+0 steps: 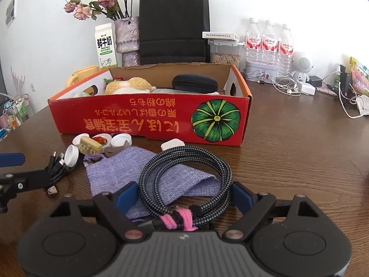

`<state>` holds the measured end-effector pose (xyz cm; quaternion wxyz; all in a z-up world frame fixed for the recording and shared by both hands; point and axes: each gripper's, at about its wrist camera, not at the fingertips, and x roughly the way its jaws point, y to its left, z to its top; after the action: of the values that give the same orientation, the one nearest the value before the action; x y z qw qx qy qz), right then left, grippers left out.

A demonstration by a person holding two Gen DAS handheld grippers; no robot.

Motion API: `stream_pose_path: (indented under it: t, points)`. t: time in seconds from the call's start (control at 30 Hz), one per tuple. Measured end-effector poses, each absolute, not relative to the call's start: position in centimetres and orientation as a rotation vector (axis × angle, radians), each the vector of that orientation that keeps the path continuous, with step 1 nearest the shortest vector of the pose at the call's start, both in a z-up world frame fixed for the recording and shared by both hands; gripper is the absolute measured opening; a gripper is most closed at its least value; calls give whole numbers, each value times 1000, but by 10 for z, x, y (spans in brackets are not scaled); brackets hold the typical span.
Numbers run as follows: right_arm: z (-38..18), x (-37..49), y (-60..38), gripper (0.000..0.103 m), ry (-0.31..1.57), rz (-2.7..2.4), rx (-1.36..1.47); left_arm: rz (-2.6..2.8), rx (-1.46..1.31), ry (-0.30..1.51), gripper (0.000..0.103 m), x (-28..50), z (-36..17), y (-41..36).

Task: Organize objects
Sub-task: 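Grasp the coiled black braided cable with the right tool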

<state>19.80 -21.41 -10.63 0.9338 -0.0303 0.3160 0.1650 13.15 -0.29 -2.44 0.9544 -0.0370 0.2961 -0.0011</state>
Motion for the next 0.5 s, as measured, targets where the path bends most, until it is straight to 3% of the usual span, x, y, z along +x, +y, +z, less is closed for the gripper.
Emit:
stream_pose_path:
  t: [0.5]
  points:
    - [-83,152,-231,86,323,270,-33,34,-61,632,103,144,-33,-14]
